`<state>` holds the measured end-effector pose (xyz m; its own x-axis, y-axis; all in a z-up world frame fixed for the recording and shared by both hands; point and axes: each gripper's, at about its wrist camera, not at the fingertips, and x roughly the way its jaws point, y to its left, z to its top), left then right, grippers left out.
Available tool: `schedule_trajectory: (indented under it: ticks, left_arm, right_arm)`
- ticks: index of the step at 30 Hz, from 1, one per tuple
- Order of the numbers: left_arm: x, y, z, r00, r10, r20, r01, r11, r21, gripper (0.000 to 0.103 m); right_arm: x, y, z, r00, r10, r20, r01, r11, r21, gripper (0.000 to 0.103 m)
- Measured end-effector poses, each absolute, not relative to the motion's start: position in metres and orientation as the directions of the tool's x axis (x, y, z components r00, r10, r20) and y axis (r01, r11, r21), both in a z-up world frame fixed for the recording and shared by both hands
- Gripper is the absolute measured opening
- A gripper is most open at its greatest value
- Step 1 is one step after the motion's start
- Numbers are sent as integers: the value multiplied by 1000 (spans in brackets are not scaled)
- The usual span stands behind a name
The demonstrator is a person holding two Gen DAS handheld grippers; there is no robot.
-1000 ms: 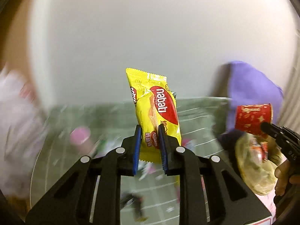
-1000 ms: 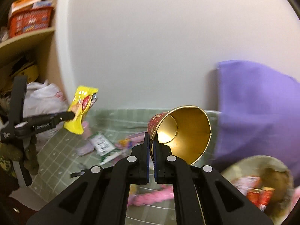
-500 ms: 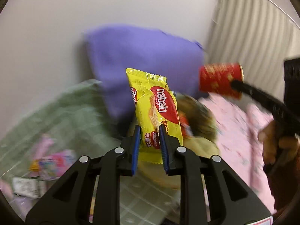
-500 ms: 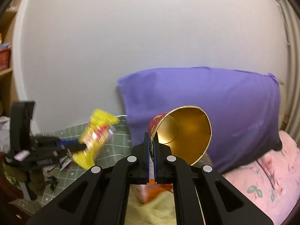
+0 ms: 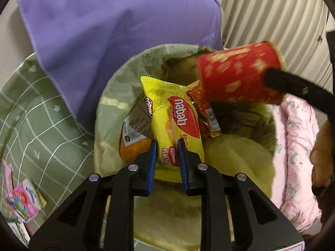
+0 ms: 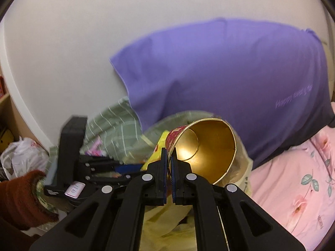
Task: Collect trash
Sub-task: 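Carry the nabati packet and red cup over the bin and open both tools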
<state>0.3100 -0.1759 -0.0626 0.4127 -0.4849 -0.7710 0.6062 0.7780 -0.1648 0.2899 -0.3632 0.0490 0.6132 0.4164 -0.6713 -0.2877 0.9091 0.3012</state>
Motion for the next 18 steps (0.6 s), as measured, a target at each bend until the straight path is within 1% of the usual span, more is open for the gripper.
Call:
schedule_trajectory:
  ticks: [4,8,12,14,17,18]
  left_arm:
    - [321,-178,-67,411,-481,-775,611,776,-157,20]
    - [319,-174,-63,429,-483,-763,607,780,-152,21]
    - [319,-171,-66,438,-480,-760,619,774,-132,22]
    - [318,-171,-65,432,-496,-753,627,766,-144,23]
    - [314,-160,-60,425,-524,-738,631,756,-174,26]
    - [315,-158,-60,425,-532,-732,632,754,-181,28]
  right_arm:
    - [306,-355,30,568,371,-735,-293,925,240,5]
    - [307,-354,20,551,341,-762,-298,933,202,5]
    - [303,-342,8,544,256,-799,-307,947,95,5]
    - [299,-344,5,551,229,-802,-295,953,70,5]
    - [295,-349,6,564,244,-789,-270,957,102,5]
    - [295,-349,8,570,240,-786,-263,959,102,7]
